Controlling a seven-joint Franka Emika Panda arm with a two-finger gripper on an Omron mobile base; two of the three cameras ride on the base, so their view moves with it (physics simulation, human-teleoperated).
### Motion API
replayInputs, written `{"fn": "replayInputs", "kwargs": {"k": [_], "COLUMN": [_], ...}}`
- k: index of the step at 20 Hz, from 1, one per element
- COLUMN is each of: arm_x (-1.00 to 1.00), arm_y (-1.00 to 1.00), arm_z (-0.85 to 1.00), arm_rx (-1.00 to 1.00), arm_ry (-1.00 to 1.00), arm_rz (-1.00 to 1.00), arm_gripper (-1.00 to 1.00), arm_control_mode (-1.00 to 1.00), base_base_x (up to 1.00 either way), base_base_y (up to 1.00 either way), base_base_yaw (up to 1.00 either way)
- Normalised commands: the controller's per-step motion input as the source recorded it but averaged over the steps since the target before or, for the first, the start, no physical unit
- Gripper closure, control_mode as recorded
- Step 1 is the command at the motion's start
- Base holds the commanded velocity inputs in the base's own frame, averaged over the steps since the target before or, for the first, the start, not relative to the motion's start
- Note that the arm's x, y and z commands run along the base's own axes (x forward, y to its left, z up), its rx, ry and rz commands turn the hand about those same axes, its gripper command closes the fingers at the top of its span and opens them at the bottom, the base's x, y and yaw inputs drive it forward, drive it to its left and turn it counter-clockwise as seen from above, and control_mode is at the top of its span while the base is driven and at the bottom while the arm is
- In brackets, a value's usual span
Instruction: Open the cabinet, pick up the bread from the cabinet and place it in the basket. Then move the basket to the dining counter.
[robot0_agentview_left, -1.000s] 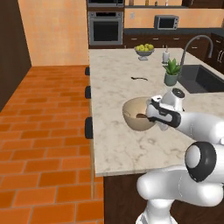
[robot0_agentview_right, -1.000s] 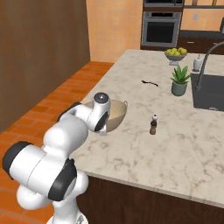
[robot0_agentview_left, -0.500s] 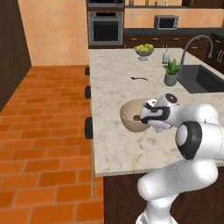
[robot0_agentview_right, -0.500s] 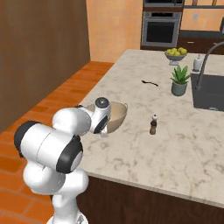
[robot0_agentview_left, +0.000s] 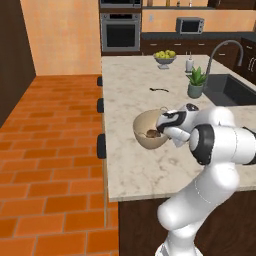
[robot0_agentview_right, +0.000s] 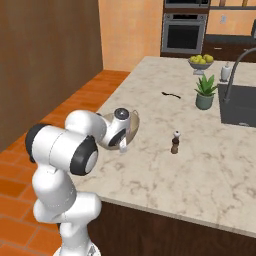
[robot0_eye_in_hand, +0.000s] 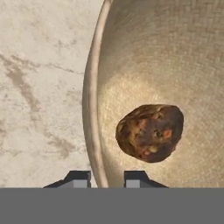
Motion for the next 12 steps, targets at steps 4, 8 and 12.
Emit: {"fn": "replayInputs", "kwargs": {"k": [4,8,12], "arm_x": [-0.01,0.00,-0.39], "arm_y": [0.00,0.00,-0.01], "arm_z": [-0.06,0.35,0.97], "arm_rx": [0.00,0.00,0.00], "arm_ry": [0.00,-0.02,-0.03], "arm_rz": [0.00,0.02,0.01], "arm_gripper": [-1.00,-1.00,-1.00], "arm_control_mode": [-1.00,-1.00,-1.00], "base_base_x": [0.00,0.00,0.00], "base_base_y": [0.00,0.00,0.00], "base_base_yaw": [0.00,0.00,0.00]}}
